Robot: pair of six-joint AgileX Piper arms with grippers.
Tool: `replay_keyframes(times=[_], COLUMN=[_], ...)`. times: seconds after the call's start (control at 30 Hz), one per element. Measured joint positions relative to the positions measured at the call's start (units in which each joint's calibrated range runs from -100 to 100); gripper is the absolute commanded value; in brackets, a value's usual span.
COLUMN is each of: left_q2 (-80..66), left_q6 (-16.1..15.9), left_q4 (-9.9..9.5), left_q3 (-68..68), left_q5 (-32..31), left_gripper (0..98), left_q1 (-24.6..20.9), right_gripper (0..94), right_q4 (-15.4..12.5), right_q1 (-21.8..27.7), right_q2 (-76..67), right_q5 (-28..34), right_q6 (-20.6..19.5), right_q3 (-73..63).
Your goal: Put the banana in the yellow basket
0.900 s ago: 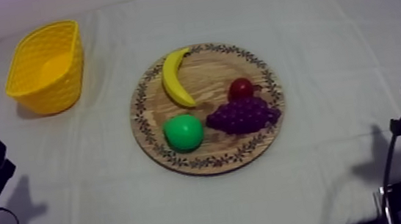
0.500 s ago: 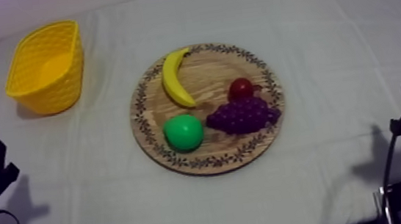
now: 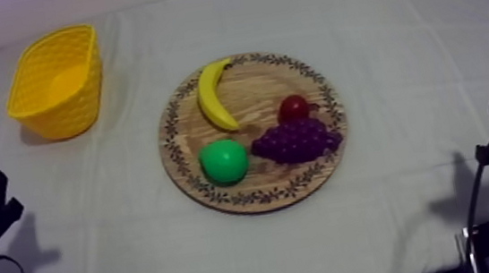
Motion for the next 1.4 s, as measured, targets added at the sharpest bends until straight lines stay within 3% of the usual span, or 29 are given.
replay_keyframes(times=[0.27,0.37,0.43,0.67,0.93,1.13,1.4], left_q2=[13.46,20.22,25.22,42.30,60.37,71.60,83.50], left_q6=[3.50,5.46,7.53,13.32,17.90,18.99,17.31], left_q4=[0.53,-0.57,-2.33,-5.74,-6.78,-6.03,-3.32], left_q3=[-6.48,-11.90,-16.44,-33.79,-54.99,-67.39,-75.67], left_q5=[-6.80,-6.65,-5.40,0.50,12.04,18.70,20.15], left_gripper=[0.1,0.1,0.1,0.1,0.1,0.1,3.1], left_q1=[2.48,4.41,6.02,12.20,19.78,24.15,26.59], right_gripper=[0.3,0.3,0.3,0.3,0.3,0.3,0.3], right_q4=[0.00,0.00,0.00,0.00,0.00,0.00,0.00], right_q1=[0.00,0.00,0.00,0.00,0.00,0.00,0.00], right_q2=[0.00,0.00,0.00,0.00,0.00,0.00,0.00], right_q5=[0.00,0.00,0.00,0.00,0.00,0.00,0.00], right_q6=[0.11,0.11,0.11,0.11,0.11,0.11,0.11], right_q3=[0.00,0.00,0.00,0.00,0.00,0.00,0.00])
